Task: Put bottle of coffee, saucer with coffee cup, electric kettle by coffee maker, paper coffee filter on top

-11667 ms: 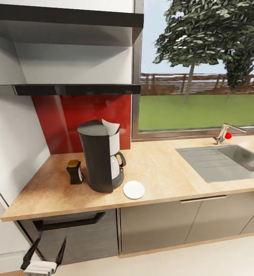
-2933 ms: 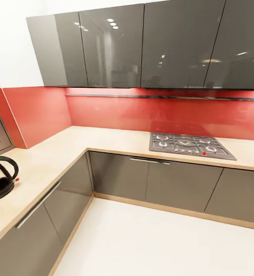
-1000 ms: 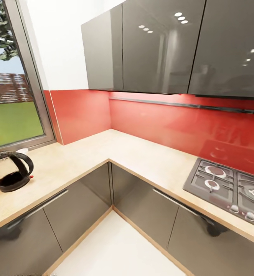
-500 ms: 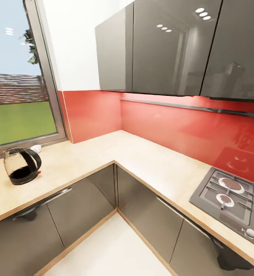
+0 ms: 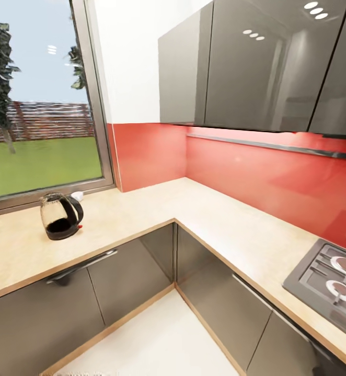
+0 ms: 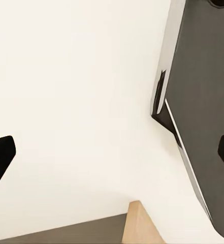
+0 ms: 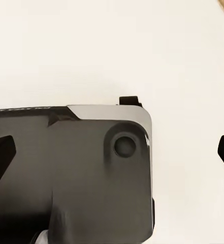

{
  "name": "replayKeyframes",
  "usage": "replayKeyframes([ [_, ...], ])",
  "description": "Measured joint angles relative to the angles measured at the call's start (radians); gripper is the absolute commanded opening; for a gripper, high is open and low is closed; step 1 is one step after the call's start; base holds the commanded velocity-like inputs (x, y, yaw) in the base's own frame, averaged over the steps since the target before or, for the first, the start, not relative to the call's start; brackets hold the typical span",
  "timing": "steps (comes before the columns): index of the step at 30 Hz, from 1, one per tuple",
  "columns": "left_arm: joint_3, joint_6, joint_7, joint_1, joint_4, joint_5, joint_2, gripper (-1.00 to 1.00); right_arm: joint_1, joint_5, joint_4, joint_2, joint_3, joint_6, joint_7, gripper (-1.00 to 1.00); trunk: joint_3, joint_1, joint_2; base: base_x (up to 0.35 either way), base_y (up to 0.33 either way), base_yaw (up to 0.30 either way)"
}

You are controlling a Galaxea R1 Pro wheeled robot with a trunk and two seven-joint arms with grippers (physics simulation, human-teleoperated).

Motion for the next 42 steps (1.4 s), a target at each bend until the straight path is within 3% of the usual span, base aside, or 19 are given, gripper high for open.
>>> replayKeyframes([
  [42, 0.0, 0.0, 0.0, 0.0, 0.0, -0.001, 0.002, 1.0, 0.0, 0.0, 0.0, 0.0, 0.0, 0.0, 0.0, 1.0, 0.0, 0.0, 0.0, 0.0, 0.0, 0.275],
])
